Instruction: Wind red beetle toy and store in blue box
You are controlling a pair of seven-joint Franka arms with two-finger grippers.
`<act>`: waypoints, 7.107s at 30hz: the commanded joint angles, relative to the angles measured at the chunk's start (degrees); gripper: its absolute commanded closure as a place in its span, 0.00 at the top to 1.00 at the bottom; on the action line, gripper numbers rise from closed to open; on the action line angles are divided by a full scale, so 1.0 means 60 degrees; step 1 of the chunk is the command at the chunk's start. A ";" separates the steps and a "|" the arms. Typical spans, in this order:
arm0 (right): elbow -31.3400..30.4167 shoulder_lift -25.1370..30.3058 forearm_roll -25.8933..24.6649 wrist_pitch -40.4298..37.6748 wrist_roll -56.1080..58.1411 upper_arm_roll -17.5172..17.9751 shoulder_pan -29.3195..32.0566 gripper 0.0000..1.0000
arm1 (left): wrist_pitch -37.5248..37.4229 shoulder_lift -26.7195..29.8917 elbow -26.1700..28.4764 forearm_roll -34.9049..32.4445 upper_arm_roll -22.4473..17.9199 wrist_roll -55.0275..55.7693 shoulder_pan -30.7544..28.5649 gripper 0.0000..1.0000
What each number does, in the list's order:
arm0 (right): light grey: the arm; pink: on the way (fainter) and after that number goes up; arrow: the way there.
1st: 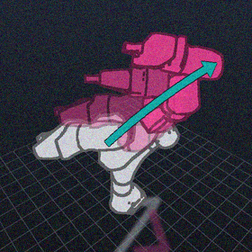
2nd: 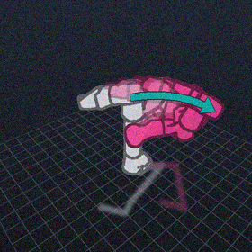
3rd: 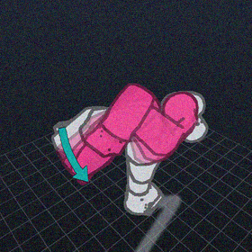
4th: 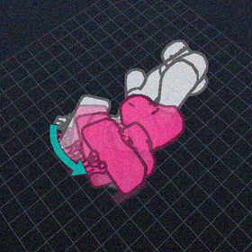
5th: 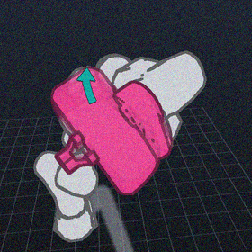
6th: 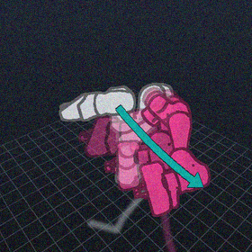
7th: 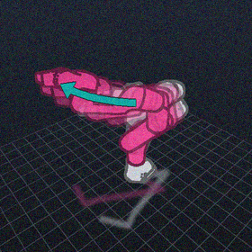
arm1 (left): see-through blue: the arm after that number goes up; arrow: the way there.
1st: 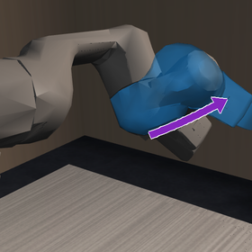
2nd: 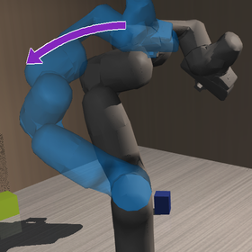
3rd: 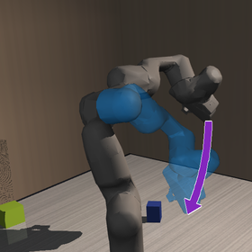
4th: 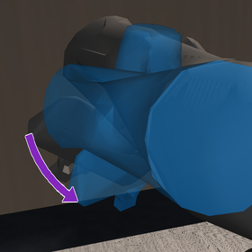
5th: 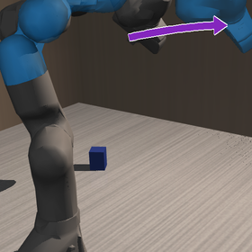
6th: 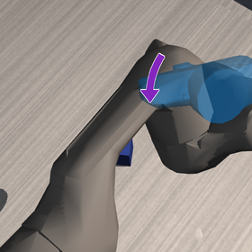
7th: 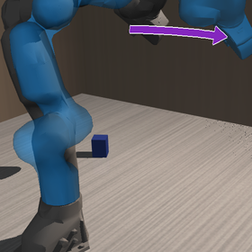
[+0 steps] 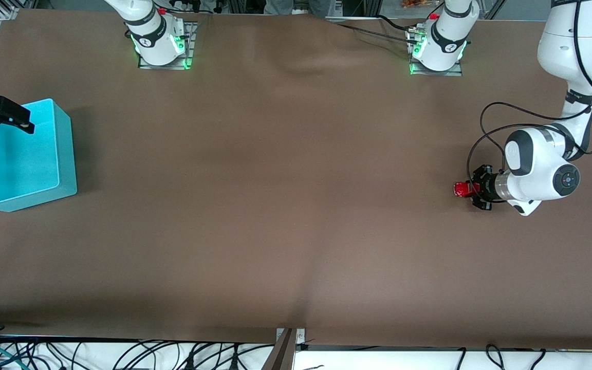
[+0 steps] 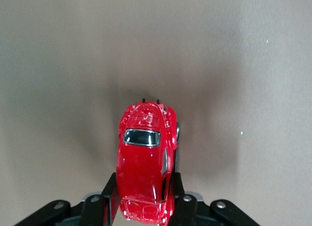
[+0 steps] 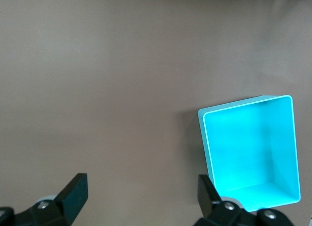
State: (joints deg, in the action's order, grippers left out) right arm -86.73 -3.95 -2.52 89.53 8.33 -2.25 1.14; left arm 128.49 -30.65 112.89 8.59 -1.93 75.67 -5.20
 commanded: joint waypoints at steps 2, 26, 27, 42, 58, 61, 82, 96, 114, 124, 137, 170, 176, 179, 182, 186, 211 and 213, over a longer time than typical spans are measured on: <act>0.0231 -0.0060 -0.0078 -0.0068 -0.0129 0.0038 0.0000 1.00 | 0.0572 -0.1278 -0.0020 0.0062 -0.0337 -0.0468 0.0031 0.00; 0.0231 -0.0075 -0.0049 -0.0053 -0.0129 0.0067 -0.0029 1.00 | 0.0646 -0.1322 -0.0357 -0.0216 -0.0717 -0.0878 -0.0027 0.00; 0.0231 -0.0075 -0.0049 -0.0053 -0.0143 0.0081 -0.0029 1.00 | 0.0646 -0.1322 -0.0372 -0.0216 -0.0732 -0.0878 -0.0027 0.00; 0.0231 -0.0060 -0.0049 -0.0053 -0.0129 0.0082 -0.0029 1.00 | 0.0616 -0.1322 -0.0533 -0.0158 -0.0835 -0.1010 -0.0027 0.06; 0.0231 -0.0045 -0.0049 -0.0053 -0.0129 0.0082 -0.0029 1.00 | 0.0147 -0.1234 -0.1090 0.0018 -0.0923 -0.0922 -0.0042 0.86; 0.0231 -0.0045 -0.0063 -0.0053 -0.0129 0.0082 -0.0029 1.00 | 0.0147 -0.1234 -0.1090 0.0018 -0.0923 -0.0936 -0.0042 0.86; 0.0231 -0.0060 -0.0063 -0.0053 -0.0129 0.0096 -0.0029 1.00 | -0.1432 -0.0502 -0.1587 0.0018 -0.0879 -0.1010 -0.0027 0.85; 0.0231 -0.0060 -0.0063 -0.0068 -0.0129 0.0096 -0.0029 1.00 | -0.3455 0.0376 -0.2496 -0.0011 -0.0704 -0.3276 -0.0012 0.86; 0.0231 -0.0045 -0.0063 -0.0068 -0.0129 0.0082 -0.0029 1.00 | -0.4348 0.1476 -0.4106 -0.0158 -0.0147 -0.8229 0.0017 1.00; 0.0231 -0.0045 -0.0078 -0.0082 -0.0114 0.0082 -0.0029 1.00 | -0.5199 0.1476 -0.5425 -0.0274 -0.0059 -0.9577 -0.0027 1.00; 0.0231 -0.0060 -0.0107 -0.0068 -0.0056 0.0096 -0.0029 1.00 | -0.5199 0.1519 -0.6056 -0.0377 -0.0073 -1.1424 0.0060 1.00; 0.0231 -0.0031 -0.0092 -0.0214 0.0033 0.0038 0.0000 1.00 | -0.5727 0.1827 -0.6070 -0.0319 -0.0073 -1.2626 0.0222 1.00; 0.0216 -0.0060 0.0010 -0.0375 -0.0100 -0.0152 0.0044 1.00 | -0.5727 0.1857 -0.6085 -0.0319 -0.0059 -1.2626 0.0222 1.00; 0.0202 -0.0060 0.0010 -0.0390 -0.0099 -0.0270 0.0044 1.00 | -0.5727 0.1857 -0.6085 -0.0319 -0.0059 -1.2626 0.0324 1.00; 0.0202 -0.0031 -0.0005 -0.0390 -0.0114 -0.0343 0.0044 1.00 | -0.5727 0.1857 -0.6085 -0.0319 -0.0059 -1.2626 0.0412 1.00; 0.0216 -0.0031 -0.0005 -0.0492 -0.0129 -0.0430 0.0044 1.00 | -0.5727 0.1857 -0.6245 -0.0319 -0.0059 -1.2611 0.0441 1.00; 0.0099 0.0526 -0.0517 -0.0565 0.0018 -0.3199 0.0264 1.00 | -0.5727 0.1842 -0.6451 -0.0319 -0.0161 -1.2582 0.0632 1.00; 0.0055 0.0526 -0.0575 -0.0580 0.0003 -0.3317 0.0264 1.00 | -0.5727 0.1842 -0.6451 -0.0319 -0.0147 -1.2582 0.0632 1.00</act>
State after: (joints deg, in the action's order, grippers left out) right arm -86.46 -1.83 -5.25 87.30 8.23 -20.24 2.34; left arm 95.35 -19.94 74.94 7.69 -2.40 0.90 -1.73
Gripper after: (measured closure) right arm 0.000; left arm 0.000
